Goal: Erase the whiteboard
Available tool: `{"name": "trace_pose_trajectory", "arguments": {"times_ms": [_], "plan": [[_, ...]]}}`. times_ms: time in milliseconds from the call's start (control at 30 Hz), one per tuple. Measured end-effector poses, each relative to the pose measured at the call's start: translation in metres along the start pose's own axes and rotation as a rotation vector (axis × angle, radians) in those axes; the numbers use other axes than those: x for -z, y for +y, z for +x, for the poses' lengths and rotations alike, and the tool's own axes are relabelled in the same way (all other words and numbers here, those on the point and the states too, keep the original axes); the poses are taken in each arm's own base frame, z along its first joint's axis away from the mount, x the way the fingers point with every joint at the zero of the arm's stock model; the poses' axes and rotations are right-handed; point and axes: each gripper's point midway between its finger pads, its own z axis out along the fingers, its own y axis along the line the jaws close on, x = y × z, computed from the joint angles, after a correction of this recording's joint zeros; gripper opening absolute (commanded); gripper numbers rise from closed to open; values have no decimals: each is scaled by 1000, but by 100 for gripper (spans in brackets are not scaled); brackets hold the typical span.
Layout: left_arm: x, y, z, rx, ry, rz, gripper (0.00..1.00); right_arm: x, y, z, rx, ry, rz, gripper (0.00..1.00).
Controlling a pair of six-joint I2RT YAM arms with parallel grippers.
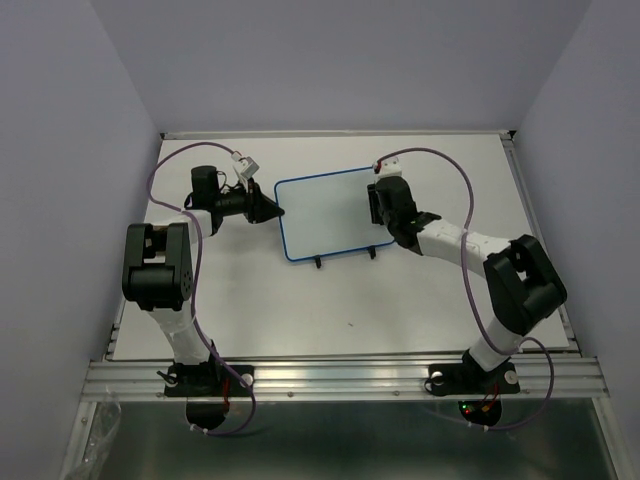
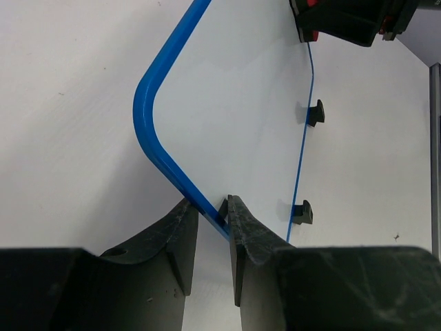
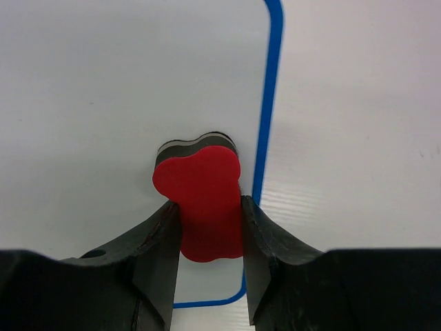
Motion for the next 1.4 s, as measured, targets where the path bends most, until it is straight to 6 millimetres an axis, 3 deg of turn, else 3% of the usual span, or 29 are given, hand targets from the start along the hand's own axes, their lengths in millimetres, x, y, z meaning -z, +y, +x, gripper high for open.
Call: {"name": "trace_pose_trajectory", "arguments": {"times_ms": [33, 100, 233, 367, 533, 633, 733, 967, 1100, 1233, 1400], "plan": [[0, 0, 0, 1, 0, 0, 33, 1, -11, 4, -10, 5, 22, 1], [0, 0, 0, 0, 1, 1, 33, 4, -15, 11, -12, 10, 23, 1], [0, 0, 1, 3, 2, 1, 33, 7, 5, 22, 10, 18, -66, 1], [-1, 0, -1, 2, 3, 1, 33, 16, 50, 25, 77, -5, -183, 1], [-1, -1, -1, 3, 5, 1, 33, 31, 118, 58, 189, 31, -362, 1], [-1, 0, -1, 4, 6, -1, 33, 35, 137, 68, 233, 41, -411, 1], [-1, 0, -1, 2, 6, -1, 33, 36, 143, 68, 237, 36, -423, 1], [-1, 0, -1, -1, 7, -2, 33, 29, 126, 57, 183, 8, -293, 1], [-1, 0, -1, -3, 9, -4, 33, 22, 102, 44, 102, -6, -211, 1], [-1, 0, 0, 1, 13, -3, 33, 12, 44, 29, 7, -25, -79, 1], [-2, 0, 0, -2, 15, -2, 33, 15, -26, 40, -69, -8, 77, 1]]}}
